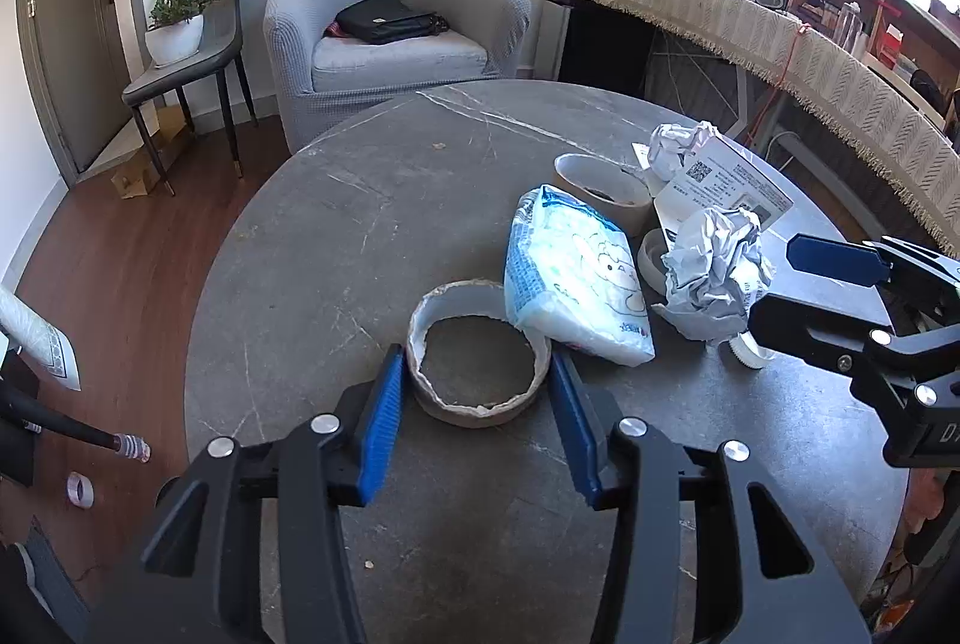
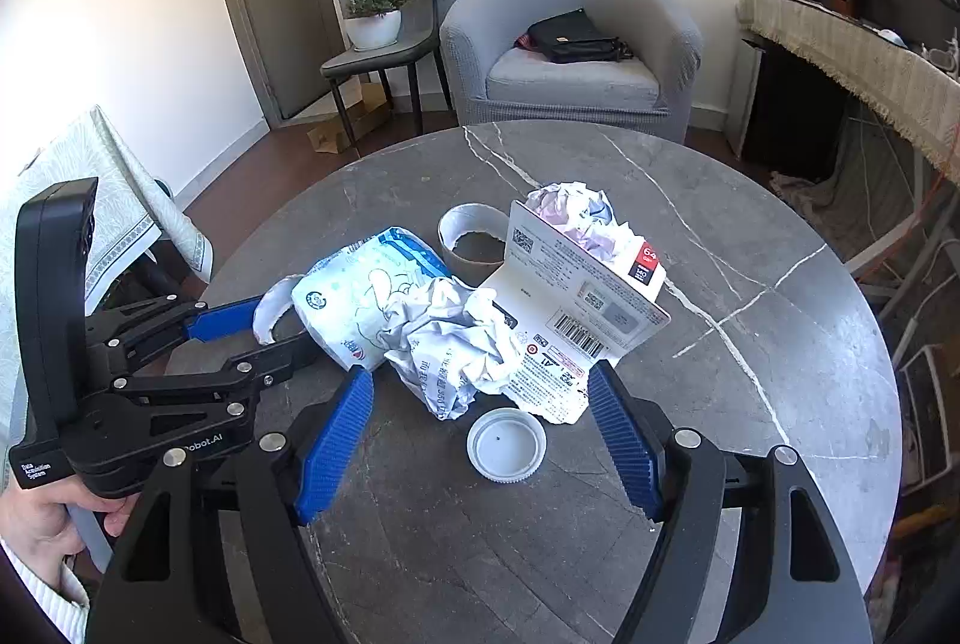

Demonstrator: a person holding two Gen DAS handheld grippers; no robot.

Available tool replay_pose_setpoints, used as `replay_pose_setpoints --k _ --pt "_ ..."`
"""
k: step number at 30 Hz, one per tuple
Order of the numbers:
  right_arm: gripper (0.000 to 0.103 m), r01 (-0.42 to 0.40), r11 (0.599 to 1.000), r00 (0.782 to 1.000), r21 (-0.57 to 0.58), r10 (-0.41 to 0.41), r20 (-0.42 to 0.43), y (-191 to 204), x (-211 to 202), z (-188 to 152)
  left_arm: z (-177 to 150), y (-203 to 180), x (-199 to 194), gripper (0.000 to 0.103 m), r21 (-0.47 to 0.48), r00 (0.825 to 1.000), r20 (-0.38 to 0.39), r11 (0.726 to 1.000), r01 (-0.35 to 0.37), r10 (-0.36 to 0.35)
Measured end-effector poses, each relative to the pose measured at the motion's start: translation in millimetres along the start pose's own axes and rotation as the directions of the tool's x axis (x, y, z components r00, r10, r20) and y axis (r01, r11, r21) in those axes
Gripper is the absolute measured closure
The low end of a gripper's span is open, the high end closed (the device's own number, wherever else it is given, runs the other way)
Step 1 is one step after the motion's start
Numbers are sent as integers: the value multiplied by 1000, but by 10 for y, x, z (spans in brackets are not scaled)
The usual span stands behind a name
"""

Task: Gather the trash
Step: 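Grasp the tape roll with the left gripper while the right gripper grasps crumpled paper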

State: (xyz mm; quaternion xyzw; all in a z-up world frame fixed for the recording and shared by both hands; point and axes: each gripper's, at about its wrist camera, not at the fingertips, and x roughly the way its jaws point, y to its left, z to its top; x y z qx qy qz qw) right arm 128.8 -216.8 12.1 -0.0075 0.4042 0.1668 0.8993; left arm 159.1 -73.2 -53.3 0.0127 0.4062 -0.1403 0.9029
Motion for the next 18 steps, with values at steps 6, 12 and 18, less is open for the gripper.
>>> replay_pose_setpoints --k 6,12,18 --pt "28 -1 1000 1000 -8 1 -5 44 40 12 -9 78 -111 53 -22 1000 8 1000 6 -6" --pt "28 7 1000 1000 -7 -8 -7 98 137 53 -23 317 -236 53 -80 1000 20 997 19 -17" --pt "28 24 1000 1000 4 -24 -15 157 256 97 -19 528 -396 53 -119 999 40 992 35 -31"
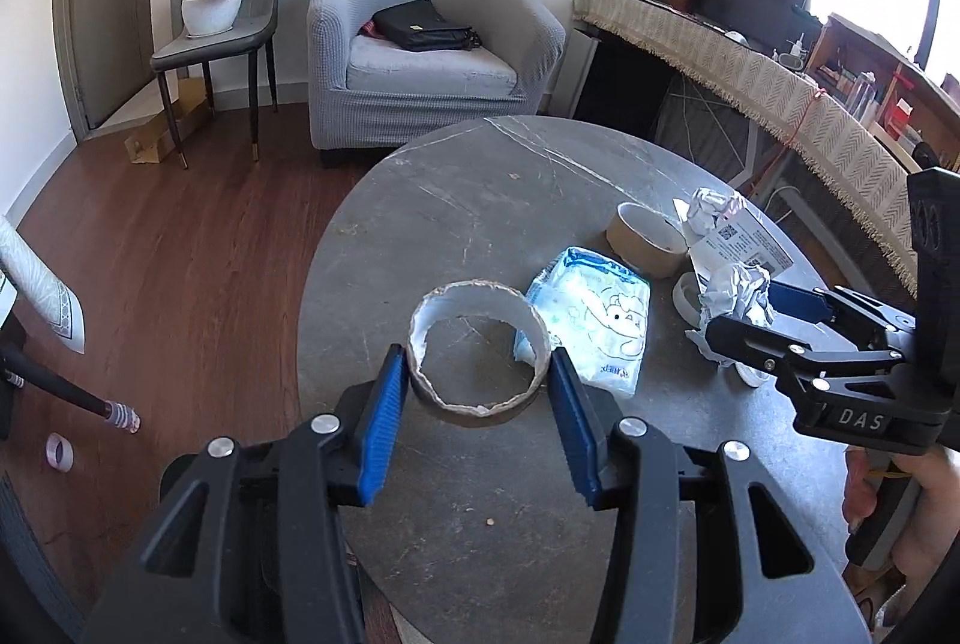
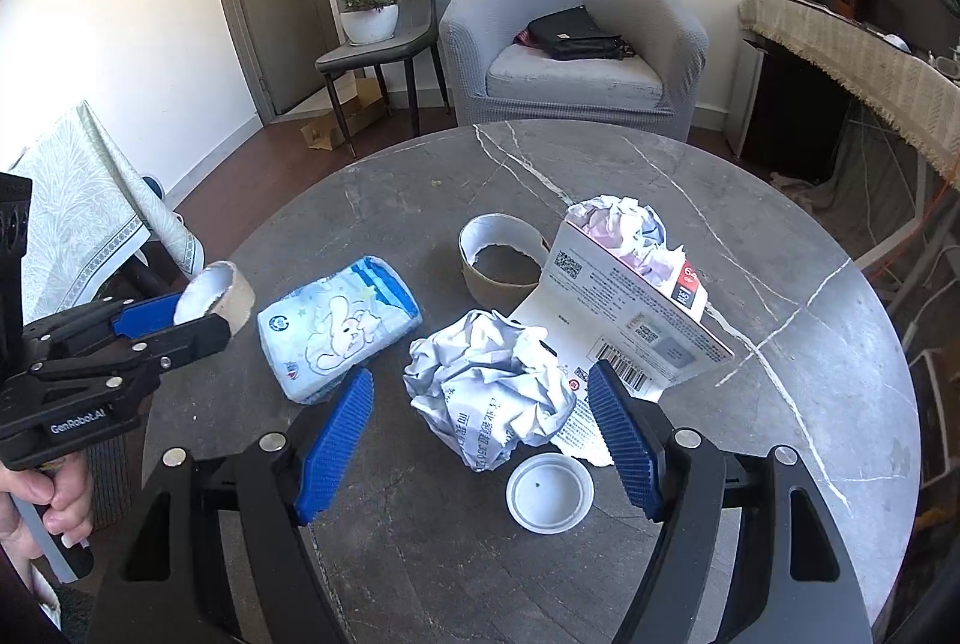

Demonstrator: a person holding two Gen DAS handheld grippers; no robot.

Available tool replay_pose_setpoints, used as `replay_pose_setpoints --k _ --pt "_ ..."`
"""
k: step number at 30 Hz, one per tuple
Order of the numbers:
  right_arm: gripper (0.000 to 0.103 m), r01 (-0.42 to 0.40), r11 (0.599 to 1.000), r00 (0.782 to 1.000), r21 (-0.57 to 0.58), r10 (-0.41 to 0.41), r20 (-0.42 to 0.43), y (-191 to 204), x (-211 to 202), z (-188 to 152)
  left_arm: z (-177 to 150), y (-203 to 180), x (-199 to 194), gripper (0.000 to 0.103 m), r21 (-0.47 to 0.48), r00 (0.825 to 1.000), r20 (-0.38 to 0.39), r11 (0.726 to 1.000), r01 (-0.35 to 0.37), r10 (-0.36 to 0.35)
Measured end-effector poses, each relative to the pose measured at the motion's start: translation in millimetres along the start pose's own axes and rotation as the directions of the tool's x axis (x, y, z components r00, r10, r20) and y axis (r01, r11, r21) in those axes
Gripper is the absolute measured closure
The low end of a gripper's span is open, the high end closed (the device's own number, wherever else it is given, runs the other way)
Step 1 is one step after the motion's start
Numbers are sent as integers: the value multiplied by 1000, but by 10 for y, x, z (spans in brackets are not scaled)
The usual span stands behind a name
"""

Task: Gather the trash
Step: 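Grasp the tape roll with the left gripper while the right gripper grasps crumpled paper, then carry the tape roll and crumpled paper over the green trash bin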

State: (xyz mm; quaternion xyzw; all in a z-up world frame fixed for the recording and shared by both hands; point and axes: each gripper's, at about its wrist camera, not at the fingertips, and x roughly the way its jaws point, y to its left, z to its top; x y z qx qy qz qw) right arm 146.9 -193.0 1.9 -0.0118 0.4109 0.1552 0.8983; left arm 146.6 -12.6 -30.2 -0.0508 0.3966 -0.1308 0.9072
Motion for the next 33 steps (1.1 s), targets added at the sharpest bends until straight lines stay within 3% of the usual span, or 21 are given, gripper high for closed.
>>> replay_pose_setpoints --k 9,13,17,33 --pt "29 37 999 999 10 -37 -10 39 114 46 32 219 -177 53 -25 1000 20 1000 -10 11" --pt "48 57 998 998 10 -56 -22 50 139 72 26 357 -247 53 -38 999 26 999 -28 29" --pt "49 69 998 998 -4 -69 -11 108 98 121 1 500 -307 53 -59 999 27 997 -45 46" --pt "49 -88 994 995 -72 91 31 870 -58 326 -398 1131 -402 53 -149 993 -32 982 -115 111"
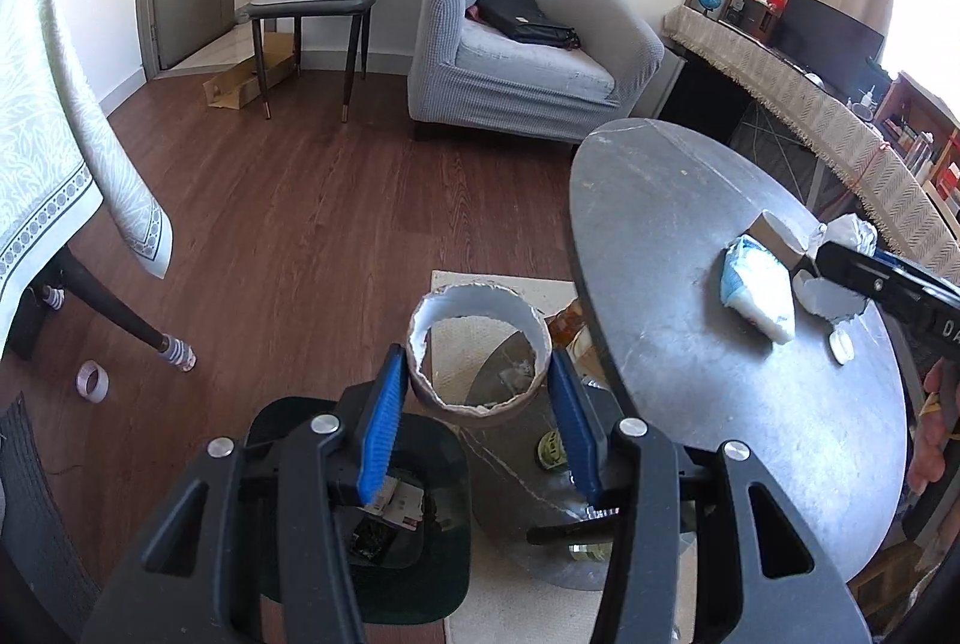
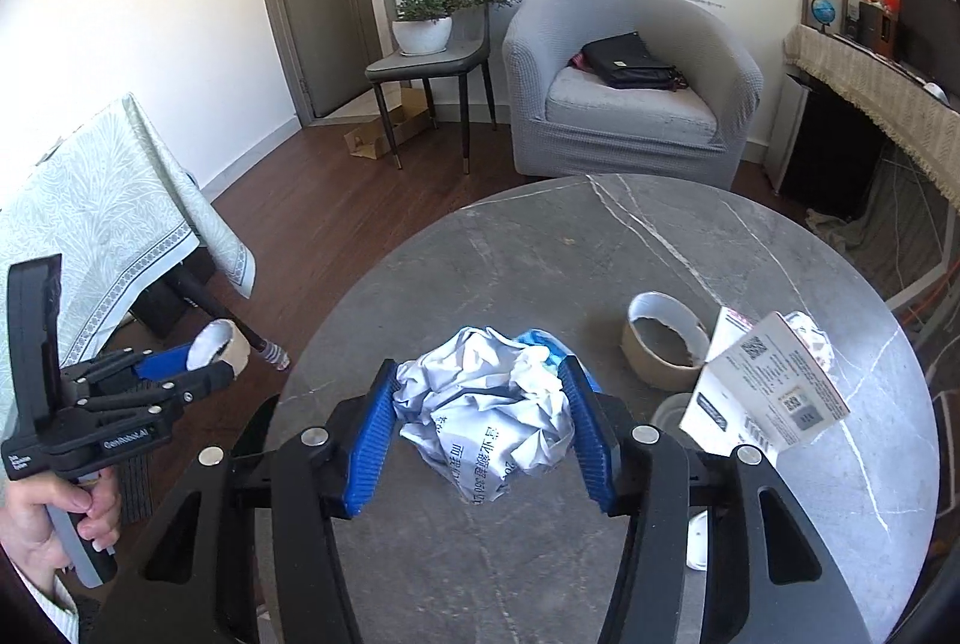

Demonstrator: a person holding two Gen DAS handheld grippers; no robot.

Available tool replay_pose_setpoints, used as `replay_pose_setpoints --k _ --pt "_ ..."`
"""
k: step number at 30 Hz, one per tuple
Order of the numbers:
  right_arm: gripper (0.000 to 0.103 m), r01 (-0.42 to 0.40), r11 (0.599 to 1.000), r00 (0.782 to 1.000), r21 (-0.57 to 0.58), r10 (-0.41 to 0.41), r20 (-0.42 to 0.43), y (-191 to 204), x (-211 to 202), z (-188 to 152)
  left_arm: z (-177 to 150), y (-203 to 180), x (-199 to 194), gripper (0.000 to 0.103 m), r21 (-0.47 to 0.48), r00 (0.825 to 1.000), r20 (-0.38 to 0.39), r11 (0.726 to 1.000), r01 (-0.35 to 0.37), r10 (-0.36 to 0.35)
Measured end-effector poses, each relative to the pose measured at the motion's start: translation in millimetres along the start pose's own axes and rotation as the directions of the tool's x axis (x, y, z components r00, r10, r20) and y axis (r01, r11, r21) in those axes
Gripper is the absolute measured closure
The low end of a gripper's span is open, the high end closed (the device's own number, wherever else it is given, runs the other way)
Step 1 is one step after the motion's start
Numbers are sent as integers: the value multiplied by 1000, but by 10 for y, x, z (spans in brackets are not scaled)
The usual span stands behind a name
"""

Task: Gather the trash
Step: 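Carry the tape roll and crumpled paper over the green trash bin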

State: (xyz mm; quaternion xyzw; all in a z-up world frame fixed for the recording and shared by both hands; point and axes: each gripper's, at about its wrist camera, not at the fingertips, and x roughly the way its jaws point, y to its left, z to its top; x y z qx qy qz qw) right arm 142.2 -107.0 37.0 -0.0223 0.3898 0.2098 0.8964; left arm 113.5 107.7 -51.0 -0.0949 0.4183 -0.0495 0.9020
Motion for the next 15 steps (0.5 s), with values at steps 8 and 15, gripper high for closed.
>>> replay_pose_setpoints --k 8,15 --pt "49 -94 996 996 -12 94 5 334 55 77 -274 425 223 53 -37 994 -83 997 -73 70" --pt "49 -145 989 989 -39 145 -7 618 188 148 -545 764 499 53 -42 974 -187 989 -139 129"
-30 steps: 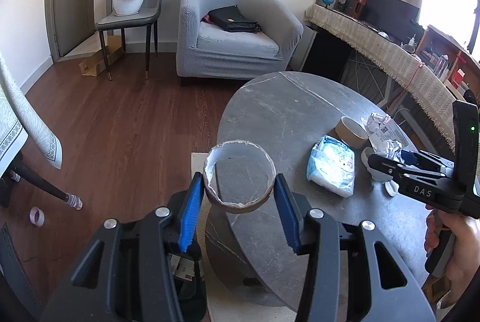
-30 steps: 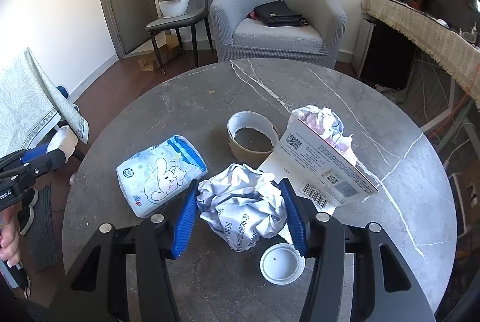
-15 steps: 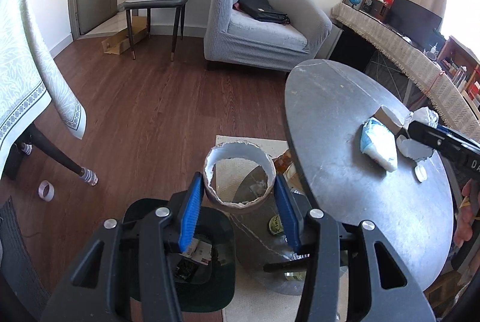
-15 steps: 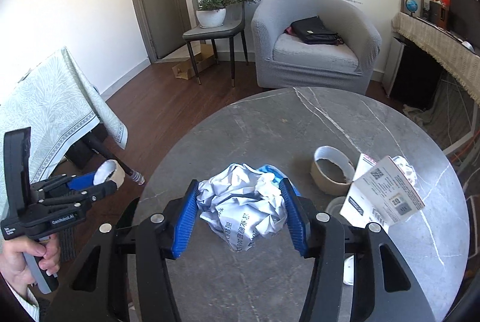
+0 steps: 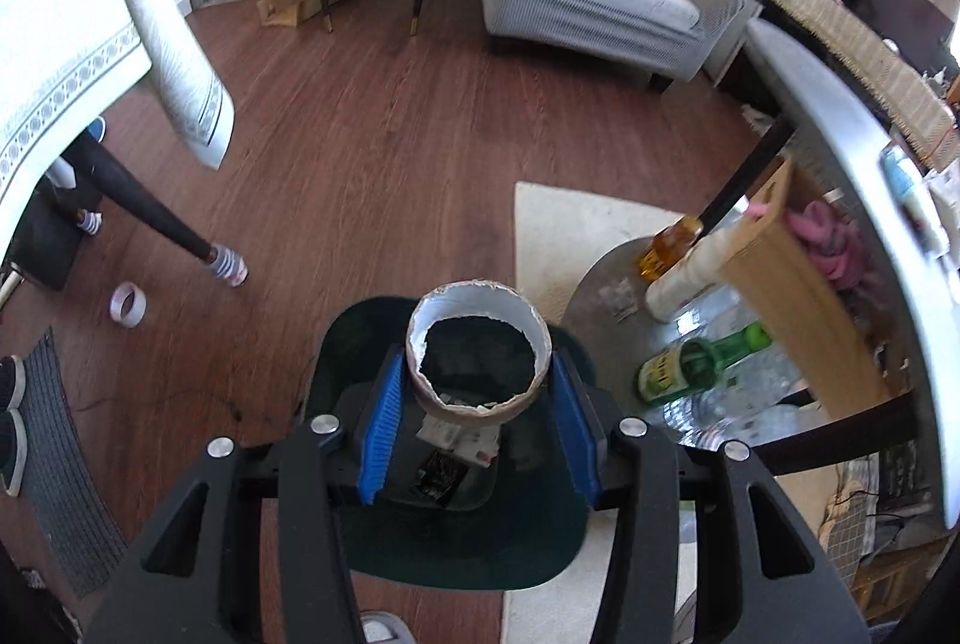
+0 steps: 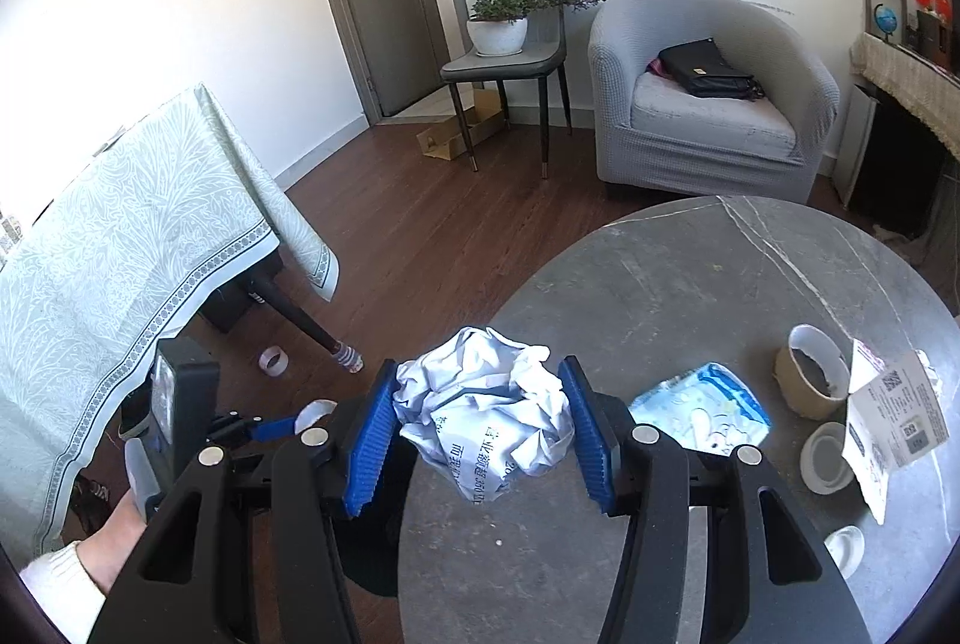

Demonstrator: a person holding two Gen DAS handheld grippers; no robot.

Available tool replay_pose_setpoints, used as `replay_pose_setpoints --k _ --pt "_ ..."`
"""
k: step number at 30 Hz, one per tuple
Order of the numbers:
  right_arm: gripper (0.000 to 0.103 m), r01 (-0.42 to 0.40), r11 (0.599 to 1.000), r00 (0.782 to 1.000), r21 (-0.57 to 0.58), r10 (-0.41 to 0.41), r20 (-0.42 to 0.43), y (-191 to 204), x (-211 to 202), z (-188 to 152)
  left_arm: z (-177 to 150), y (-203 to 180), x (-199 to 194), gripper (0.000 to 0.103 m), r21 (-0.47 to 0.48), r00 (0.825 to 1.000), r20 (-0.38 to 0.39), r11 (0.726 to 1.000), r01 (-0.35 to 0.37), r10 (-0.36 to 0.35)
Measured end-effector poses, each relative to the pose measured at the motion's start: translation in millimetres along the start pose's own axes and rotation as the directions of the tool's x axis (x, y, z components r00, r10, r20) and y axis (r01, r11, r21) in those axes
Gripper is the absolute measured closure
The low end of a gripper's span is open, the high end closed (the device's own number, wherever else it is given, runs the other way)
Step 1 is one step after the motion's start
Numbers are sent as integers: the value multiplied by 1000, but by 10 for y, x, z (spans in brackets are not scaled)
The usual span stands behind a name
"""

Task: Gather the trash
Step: 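Carry the tape roll and crumpled paper over the green trash bin, then open both grippers to drop the tape roll and paper into the bin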

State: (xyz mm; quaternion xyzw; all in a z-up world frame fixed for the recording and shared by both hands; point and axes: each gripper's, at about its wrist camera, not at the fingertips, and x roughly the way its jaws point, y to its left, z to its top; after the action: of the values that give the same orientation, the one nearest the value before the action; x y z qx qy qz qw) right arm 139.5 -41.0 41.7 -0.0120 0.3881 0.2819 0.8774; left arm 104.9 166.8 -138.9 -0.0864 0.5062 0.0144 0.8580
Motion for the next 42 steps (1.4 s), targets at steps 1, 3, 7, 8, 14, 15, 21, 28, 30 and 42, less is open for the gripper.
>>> replay_pose_setpoints --k 1,3,7,8,14,15,21,28,30,42 --pt "49 -9 1000 1000 -7 9 -3 48 33 4 -19 33 51 53 -1 1000 -15 1000 -7 7" --pt "49 -24 999 1000 -25 23 -11 157 96 14 -78 120 159 53 1 998 -53 1000 -27 27" --pt "49 -51 997 998 -59 49 -33 377 220 4 -195 305 350 53 -15 991 -130 999 -38 36" --pt "49 -56 996 998 -67 53 -39 431 255 0 -220 333 390 53 -15 989 -143 999 -43 40" --pt "49 -86 990 994 -112 77 -78 717 460 -24 -356 509 554 52 -24 978 -205 998 -53 47" --pt "49 -90 989 993 -119 80 -85 758 497 -30 -369 529 566 52 -25 976 -211 998 -54 48" --pt "49 -102 984 987 -146 82 -138 919 726 -117 -353 607 494 50 -41 980 -196 998 -53 44" --pt "49 -99 979 980 -180 65 -190 1112 962 -232 -273 727 229 48 -67 990 -138 997 -33 23" --pt "49 -104 977 975 -188 62 -215 1171 1054 -290 -249 738 162 48 -66 992 -124 997 -28 20" --pt "49 -91 973 928 -211 5 -374 1303 1650 -731 -65 906 -392 61 -121 999 13 992 -35 36"
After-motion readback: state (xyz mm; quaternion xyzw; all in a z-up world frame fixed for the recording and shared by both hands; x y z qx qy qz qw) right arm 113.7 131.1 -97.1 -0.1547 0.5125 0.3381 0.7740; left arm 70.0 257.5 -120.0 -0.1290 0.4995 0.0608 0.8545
